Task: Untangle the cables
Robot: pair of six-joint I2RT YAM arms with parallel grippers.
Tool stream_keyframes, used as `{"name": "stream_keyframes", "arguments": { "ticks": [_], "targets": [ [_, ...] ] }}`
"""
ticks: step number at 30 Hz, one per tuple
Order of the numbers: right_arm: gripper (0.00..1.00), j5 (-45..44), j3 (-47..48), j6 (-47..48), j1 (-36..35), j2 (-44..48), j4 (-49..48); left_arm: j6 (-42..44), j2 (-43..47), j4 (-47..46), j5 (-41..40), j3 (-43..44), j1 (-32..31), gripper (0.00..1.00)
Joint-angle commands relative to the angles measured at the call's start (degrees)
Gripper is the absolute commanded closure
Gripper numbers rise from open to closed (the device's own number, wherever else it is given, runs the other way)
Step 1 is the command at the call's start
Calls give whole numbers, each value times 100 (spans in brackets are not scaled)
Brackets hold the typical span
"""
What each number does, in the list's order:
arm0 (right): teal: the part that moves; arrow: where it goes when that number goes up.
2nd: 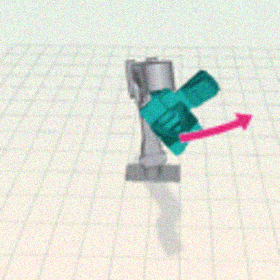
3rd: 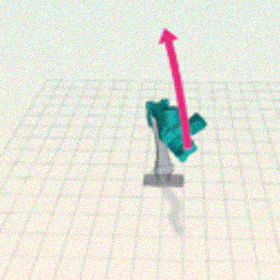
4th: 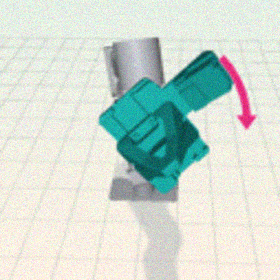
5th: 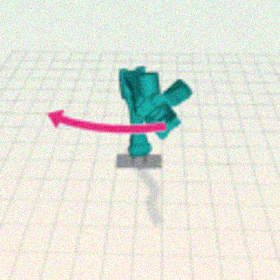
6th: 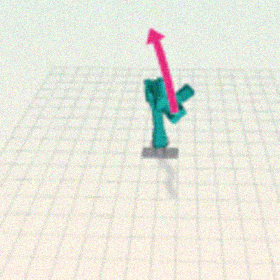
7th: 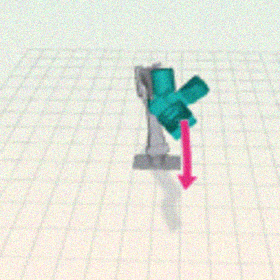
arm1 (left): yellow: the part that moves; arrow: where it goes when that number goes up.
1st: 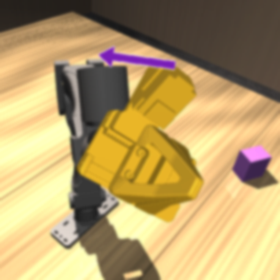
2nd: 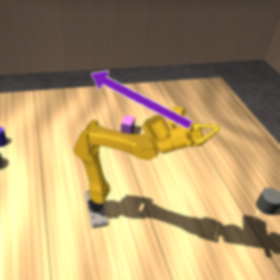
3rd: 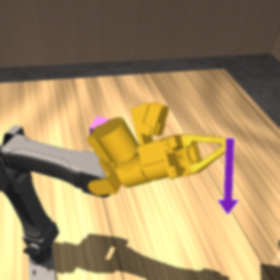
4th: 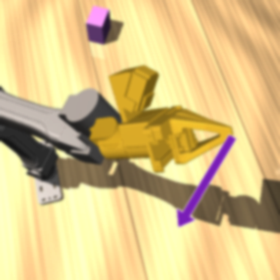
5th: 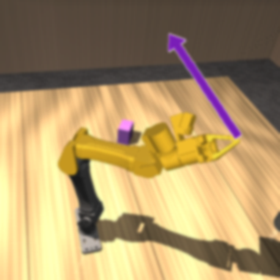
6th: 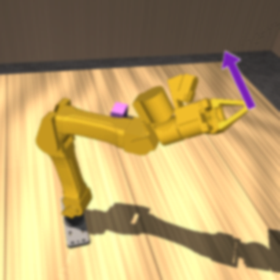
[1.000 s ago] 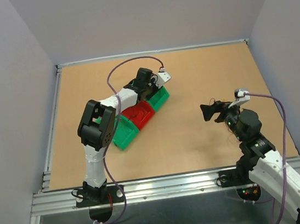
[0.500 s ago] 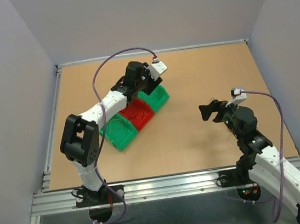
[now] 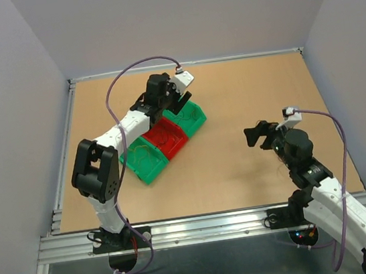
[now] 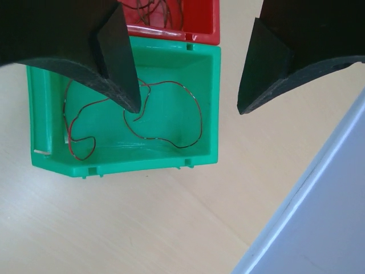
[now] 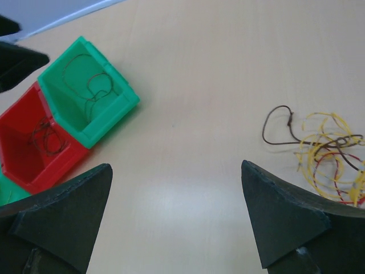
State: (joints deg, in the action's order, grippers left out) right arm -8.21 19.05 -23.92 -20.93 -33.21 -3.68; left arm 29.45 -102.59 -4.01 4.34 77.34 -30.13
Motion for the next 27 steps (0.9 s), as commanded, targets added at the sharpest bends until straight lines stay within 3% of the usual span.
{"name": "stream_keyframes", "arguments": {
  "ticks": [1,6,10,14,21,23,25,26,27],
  "targets": [
    [1,-1084,775,-402,19,-370,830,-475,668,-1178,-55,-709,69,1],
    [2,-2701,890,-851,27,-414,1370,-607,1460,-3041,-135,-1976,86,1],
    [12,-3098,1057,-1044,27,-677,1721,-800,1698,-3237,251,-2241,148,1],
    [14,-3941,1408,-1438,27,-1537,2380,-976,1943,-3658,489,-2600,165,1],
    [15,-3671,2058,-1449,36,-3374,2434,-1178,2664,-4968,603,-3506,174,1],
    [23,-3609,2173,-1379,36,-3919,2303,-1222,2875,-5214,586,-3769,165,1],
    [45,-3338,2305,-1221,36,-4271,2075,-1415,3050,-5714,507,-4050,165,1],
    [58,-3337,2340,-1168,36,-4342,1995,-1451,3104,-5821,524,-4121,174,1],
    [86,-3067,2375,-1011,36,-4360,1907,-1495,3156,-6030,655,-4244,174,1]
  ]
}}
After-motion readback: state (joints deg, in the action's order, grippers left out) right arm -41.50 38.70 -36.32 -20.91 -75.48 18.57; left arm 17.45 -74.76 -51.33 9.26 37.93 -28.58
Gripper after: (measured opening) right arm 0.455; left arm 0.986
